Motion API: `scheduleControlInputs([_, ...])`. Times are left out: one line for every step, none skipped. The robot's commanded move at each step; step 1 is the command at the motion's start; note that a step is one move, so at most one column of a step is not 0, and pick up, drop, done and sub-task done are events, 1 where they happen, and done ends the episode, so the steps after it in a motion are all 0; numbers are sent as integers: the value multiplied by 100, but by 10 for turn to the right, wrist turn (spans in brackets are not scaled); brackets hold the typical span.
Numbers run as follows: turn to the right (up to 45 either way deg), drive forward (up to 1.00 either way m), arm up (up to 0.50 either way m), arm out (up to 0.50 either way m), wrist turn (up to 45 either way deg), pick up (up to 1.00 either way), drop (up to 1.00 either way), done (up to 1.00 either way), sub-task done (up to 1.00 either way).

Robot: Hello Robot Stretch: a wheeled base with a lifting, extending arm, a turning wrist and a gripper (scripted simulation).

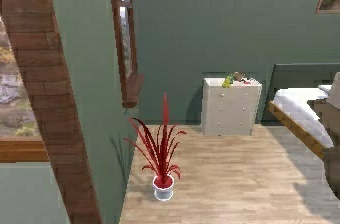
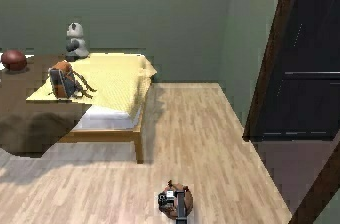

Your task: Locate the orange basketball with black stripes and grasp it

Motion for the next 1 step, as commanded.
scheduleControlInputs([0,0,-30,0,0,0,0,0,0])
